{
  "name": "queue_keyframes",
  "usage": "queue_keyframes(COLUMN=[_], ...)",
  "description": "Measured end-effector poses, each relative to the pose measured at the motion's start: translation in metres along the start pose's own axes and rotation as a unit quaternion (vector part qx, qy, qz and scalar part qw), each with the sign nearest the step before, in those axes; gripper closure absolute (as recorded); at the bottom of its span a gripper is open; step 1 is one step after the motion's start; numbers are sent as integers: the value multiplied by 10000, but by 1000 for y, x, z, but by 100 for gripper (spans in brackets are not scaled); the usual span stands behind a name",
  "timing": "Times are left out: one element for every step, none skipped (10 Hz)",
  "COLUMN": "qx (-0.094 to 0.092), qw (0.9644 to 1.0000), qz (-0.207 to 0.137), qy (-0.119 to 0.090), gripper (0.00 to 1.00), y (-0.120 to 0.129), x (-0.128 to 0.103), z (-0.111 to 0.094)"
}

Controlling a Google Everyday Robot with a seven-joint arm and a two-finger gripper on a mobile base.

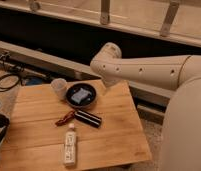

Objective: Stand the bottle upright

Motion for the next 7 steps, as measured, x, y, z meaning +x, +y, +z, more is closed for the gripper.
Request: queue_keyframes(qx=[0,-1,-2,-2,-3,-3,-3], qw=[10000,10000,10000,10000,10000,10000,10000], qz=[-2,-4,-9,-11,-14,-15,-14], qy=[0,-2,-3,-4,-5,-5,-5], gripper=[20,20,20,20,20,20,20], y=[0,0,1,1,2,2,2], x=[0,0,-1,-1,-1,-1,-1], z=[0,0,0,0,0,0,0])
